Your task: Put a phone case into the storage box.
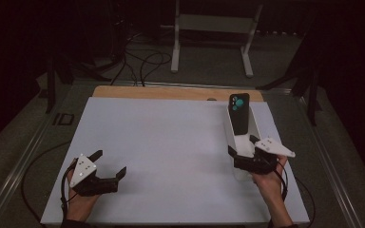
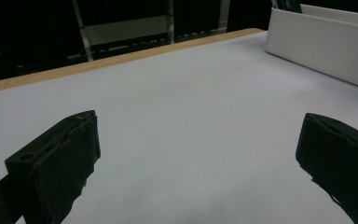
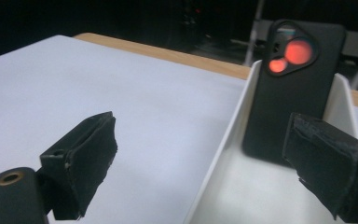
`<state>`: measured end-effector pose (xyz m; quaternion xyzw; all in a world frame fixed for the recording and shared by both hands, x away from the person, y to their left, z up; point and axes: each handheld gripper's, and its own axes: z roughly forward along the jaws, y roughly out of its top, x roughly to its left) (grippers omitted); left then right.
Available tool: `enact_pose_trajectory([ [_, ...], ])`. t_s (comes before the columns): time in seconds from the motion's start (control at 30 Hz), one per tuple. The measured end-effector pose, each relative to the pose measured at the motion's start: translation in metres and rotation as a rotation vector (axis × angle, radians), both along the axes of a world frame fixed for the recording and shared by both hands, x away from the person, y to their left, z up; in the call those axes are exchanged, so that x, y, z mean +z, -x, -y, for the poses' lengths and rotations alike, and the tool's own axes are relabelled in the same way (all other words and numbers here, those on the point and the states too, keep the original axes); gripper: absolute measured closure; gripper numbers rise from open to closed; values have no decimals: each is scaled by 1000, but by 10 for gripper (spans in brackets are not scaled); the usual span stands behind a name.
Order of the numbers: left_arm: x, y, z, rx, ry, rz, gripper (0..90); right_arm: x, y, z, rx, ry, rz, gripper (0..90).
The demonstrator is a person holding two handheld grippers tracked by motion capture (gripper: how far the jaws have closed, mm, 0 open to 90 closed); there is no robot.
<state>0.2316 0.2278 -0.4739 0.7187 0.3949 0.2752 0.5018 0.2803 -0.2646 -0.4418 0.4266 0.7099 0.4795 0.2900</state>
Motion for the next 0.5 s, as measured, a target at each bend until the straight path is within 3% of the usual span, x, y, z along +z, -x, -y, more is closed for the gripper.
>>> enact_pose_trajectory([
  [0.3,3,1,-2,11,3,18,1,-19,29,10,28,-50,66,93],
  [0.5,4,2,-3,17,8,19,1,-23,35,12,41,-63,82,93],
])
